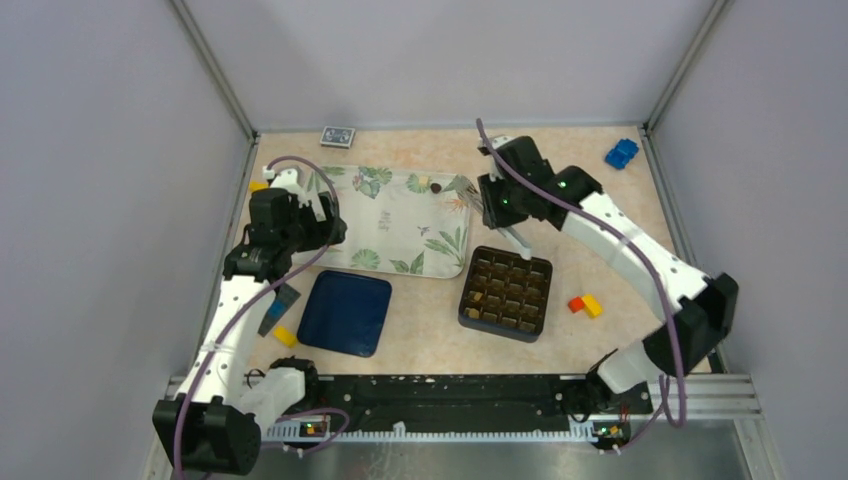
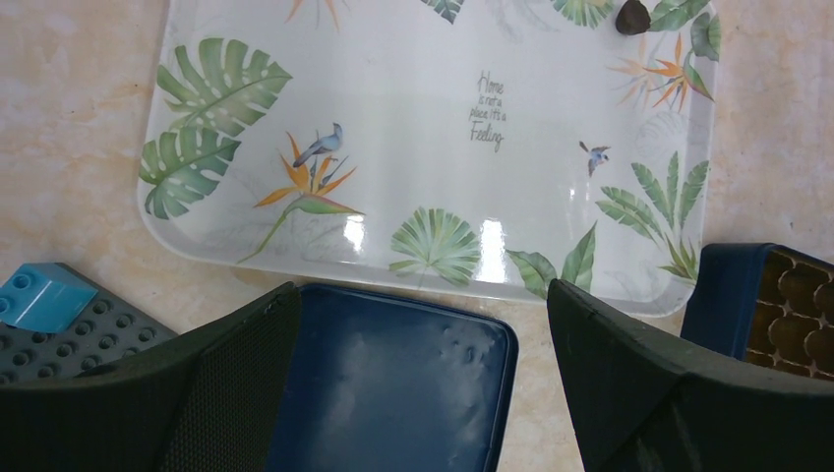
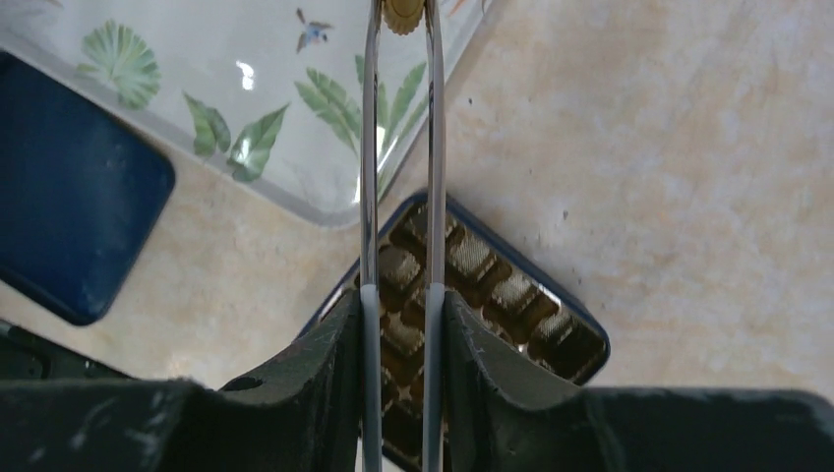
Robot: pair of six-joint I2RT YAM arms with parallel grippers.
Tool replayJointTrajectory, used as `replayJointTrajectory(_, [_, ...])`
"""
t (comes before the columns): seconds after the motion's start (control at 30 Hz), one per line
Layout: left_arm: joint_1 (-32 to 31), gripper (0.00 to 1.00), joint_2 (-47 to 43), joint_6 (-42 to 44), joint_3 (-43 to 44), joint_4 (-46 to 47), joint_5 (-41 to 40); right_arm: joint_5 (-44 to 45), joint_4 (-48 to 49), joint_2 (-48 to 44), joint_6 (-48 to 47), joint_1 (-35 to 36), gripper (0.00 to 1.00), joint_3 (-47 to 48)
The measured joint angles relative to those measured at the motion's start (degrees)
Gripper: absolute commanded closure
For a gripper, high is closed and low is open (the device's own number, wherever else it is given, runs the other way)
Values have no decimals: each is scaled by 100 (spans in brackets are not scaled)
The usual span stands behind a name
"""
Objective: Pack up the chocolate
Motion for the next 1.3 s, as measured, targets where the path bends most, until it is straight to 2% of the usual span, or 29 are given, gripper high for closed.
replayJointTrajectory(0.2, [0, 1, -39, 63, 17, -59, -81, -13, -848, -1458, 192, 157, 100, -791])
replayJointTrajectory(0.37, [0, 1, -85, 61, 33, -66, -59, -4, -1663, -2090, 411, 175, 100, -1386])
replayJointTrajectory(0.6, [0, 1, -94, 55, 33, -66, -59, -22, -2227, -2192, 472, 175, 100, -1606])
replayJointTrajectory(1.03, [0, 1, -81, -72, 35, -63, -33, -382, -2240, -2026, 289, 186, 98, -1871])
replayJointTrajectory(1.1, [0, 1, -66, -76, 35, -66, -31, -428, -2186, -1996, 254, 186, 95, -1899])
replayJointTrajectory(1.23, [0, 1, -35, -87, 35, -66, -31, -492, -2090, -1963, 247, 186, 77, -1974])
replayJointTrajectory(1.3, [0, 1, -24, -87, 39, -66, -28, -511, -2041, -1945, 245, 186, 71, -2004])
